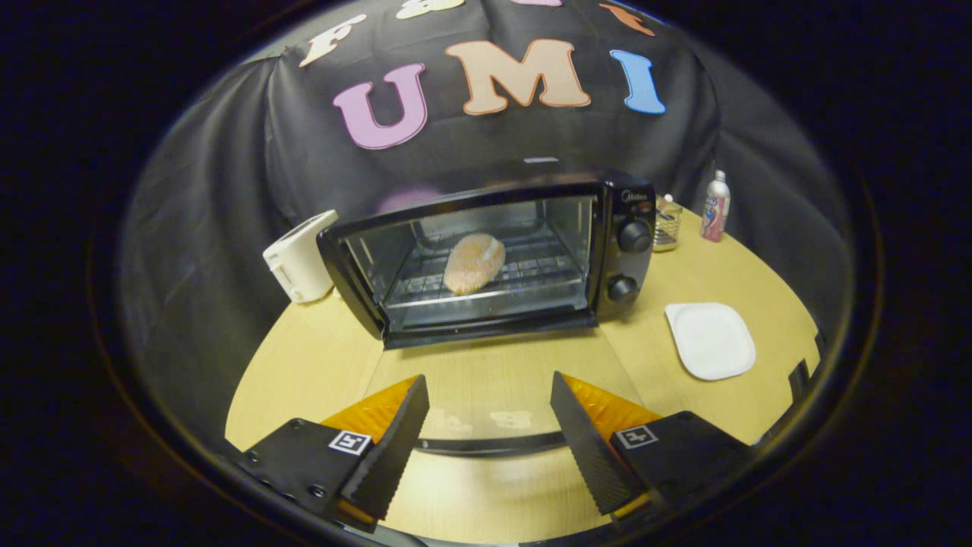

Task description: Open the toaster oven, put the food inside, and close the toaster oven door.

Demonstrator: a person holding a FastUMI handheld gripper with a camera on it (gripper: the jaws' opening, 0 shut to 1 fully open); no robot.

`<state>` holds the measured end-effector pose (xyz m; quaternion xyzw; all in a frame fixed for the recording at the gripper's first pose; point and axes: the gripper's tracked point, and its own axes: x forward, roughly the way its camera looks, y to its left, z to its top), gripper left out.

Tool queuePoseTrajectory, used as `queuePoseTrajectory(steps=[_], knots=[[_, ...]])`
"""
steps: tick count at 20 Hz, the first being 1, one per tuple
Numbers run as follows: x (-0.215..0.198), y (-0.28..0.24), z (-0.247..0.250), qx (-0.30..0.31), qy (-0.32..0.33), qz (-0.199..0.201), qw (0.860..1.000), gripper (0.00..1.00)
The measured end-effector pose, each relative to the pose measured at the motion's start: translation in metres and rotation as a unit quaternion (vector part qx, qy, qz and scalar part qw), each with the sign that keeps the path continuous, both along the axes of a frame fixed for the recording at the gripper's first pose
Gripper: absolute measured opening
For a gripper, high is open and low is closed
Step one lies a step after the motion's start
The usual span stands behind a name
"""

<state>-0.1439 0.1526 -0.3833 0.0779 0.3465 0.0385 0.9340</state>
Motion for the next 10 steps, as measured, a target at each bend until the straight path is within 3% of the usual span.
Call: queuePoseTrajectory(steps=[10], knots=[[0.061, 0.011, 0.026, 0.024, -0.038, -0.023, 0.999, 1.0]])
